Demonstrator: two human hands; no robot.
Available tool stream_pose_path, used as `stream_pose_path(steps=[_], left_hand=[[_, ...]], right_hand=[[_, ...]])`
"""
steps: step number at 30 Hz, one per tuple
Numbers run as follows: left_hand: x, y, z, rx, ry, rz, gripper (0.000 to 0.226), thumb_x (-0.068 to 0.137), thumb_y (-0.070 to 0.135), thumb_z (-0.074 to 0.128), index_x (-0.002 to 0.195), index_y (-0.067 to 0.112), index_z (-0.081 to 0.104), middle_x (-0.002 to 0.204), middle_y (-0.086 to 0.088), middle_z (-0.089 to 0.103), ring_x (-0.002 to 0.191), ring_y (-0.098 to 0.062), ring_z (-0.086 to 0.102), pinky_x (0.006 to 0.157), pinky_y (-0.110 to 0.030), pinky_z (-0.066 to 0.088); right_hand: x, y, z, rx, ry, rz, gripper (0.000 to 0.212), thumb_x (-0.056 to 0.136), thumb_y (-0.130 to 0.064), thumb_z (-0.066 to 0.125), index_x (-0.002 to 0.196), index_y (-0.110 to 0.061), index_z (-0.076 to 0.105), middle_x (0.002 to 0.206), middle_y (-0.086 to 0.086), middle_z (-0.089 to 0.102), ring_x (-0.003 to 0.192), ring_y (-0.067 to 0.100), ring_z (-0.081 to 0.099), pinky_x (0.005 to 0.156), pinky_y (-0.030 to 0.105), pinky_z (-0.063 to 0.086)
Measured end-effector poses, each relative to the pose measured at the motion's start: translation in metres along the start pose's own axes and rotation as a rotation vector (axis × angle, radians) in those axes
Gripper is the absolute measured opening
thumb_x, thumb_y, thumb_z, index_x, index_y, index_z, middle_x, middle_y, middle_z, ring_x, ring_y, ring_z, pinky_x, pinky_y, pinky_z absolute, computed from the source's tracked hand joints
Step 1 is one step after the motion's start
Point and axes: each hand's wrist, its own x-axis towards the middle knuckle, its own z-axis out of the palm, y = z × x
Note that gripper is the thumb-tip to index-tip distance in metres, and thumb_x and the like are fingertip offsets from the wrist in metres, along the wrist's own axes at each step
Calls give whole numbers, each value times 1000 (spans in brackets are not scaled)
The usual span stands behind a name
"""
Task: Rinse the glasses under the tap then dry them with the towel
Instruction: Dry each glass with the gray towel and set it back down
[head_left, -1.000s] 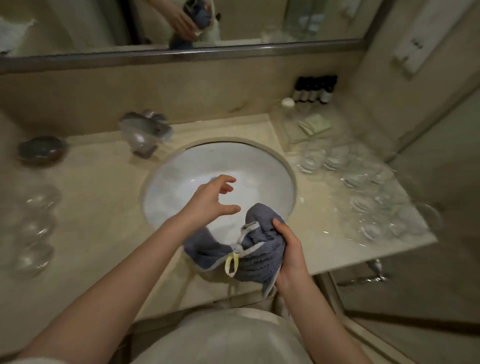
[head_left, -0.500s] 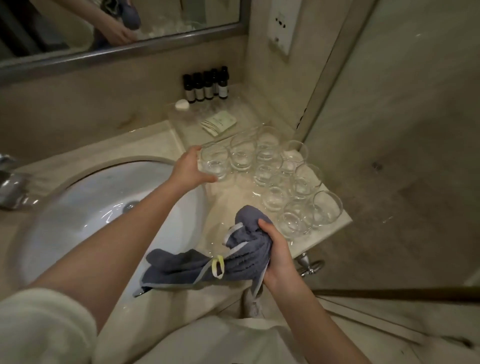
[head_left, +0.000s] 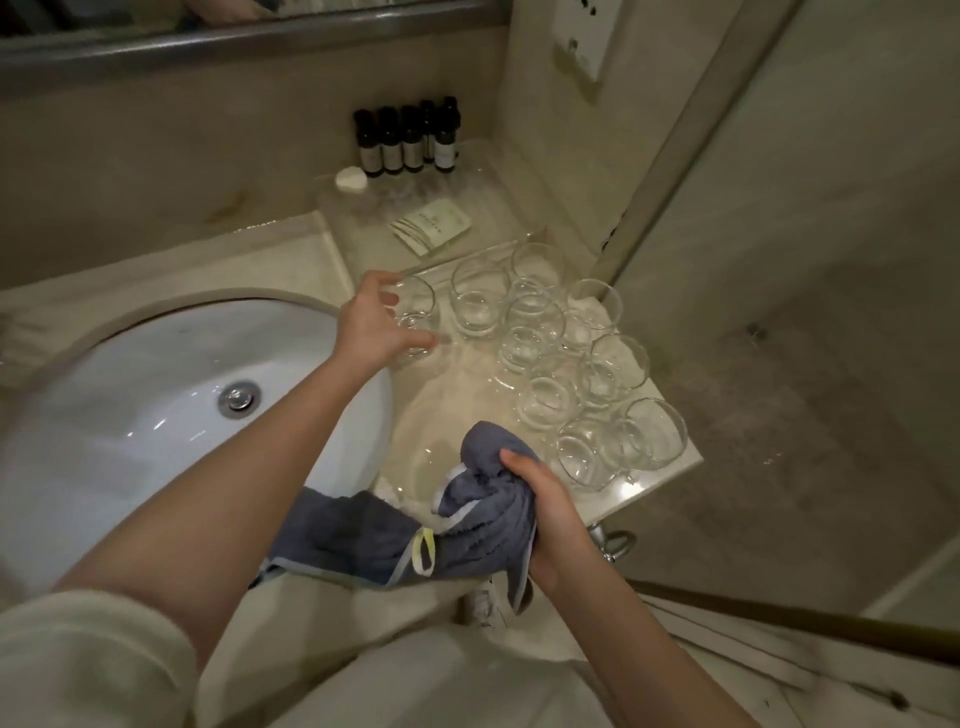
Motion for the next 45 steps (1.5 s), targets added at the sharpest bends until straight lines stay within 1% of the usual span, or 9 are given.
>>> stream_pose_path(steps=[6, 16, 20, 24, 28, 34, 39, 42, 45], left_hand=[[-53, 3, -58, -386, 29, -67, 93, 30, 38, 90, 111, 30, 45, 109, 0, 64, 102, -17, 63, 86, -30, 52], [-133, -1, -115, -1026, -46, -268, 34, 74, 34, 72, 100, 16, 62, 83, -3, 73, 75, -17, 70, 64, -31, 58], [-153, -3, -121, -1073, 101, -356, 43, 79, 48, 63, 105, 14, 60, 77, -2, 68, 67, -15, 65, 60, -25, 52], [-163, -10, -145, -935, 230, -300, 51, 68, 57, 62, 96, 14, 65, 77, 1, 67, 68, -13, 65, 61, -25, 50], [-169, -14, -176, -824, 247, -228, 54, 52, 63, 63, 87, 23, 71, 82, 0, 67, 70, -14, 65, 61, -27, 49], [-188, -12, -210, -939, 128, -144, 49, 64, 50, 62, 91, 9, 66, 72, -3, 67, 62, -16, 64, 56, -25, 51], [-193, -33, -222, -673, 501, -120, 37, 75, 68, 50, 100, 42, 57, 90, 4, 64, 88, -19, 65, 84, -45, 56], [-208, -36, -233, -479, 563, -48, 43, 78, 76, 35, 106, 50, 56, 99, 11, 68, 94, -13, 68, 93, -50, 52], [-220, -34, -237, -520, 530, 34, 69, 64, 71, 59, 123, 37, 51, 112, 12, 65, 96, -15, 68, 92, -40, 53]], right_hand=[[-13, -20, 42, -112, -80, -202, 41, 84, -13, 64, 124, -1, 59, 111, 25, 68, 93, 34, 68, 76, 38, 58], [-47, 1, 132, -670, -291, -861, 44, 92, -18, 64, 133, -30, 51, 125, -23, 59, 116, -6, 56, 94, 13, 45], [-50, 31, 158, -988, -406, -1098, 57, 95, -34, 57, 140, -46, 24, 154, -11, 31, 137, -12, 28, 102, 2, 28], [-51, 57, 179, -1024, -522, -984, 66, 93, -47, 52, 139, -54, 6, 160, -15, 10, 140, -17, 13, 96, -5, 21], [-57, 75, 198, -849, -564, -802, 66, 93, -49, 53, 131, -64, 2, 140, -37, 17, 122, -32, 26, 93, -4, 25], [-70, 93, 222, -649, -586, -623, 59, 84, -43, 40, 134, -49, 10, 119, -36, 34, 98, -33, 46, 84, -1, 38], [-80, 105, 238, -725, -592, -657, 58, 84, -48, 40, 131, -56, 8, 120, -43, 26, 98, -39, 37, 84, -5, 33], [-84, 118, 243, -759, -631, -689, 58, 88, -49, 44, 128, -65, 5, 123, -47, 24, 110, -35, 34, 109, 14, 33], [-88, 130, 247, -801, -635, -686, 56, 89, -62, 44, 122, -79, 2, 114, -64, 28, 121, -25, 36, 119, 39, 25]])
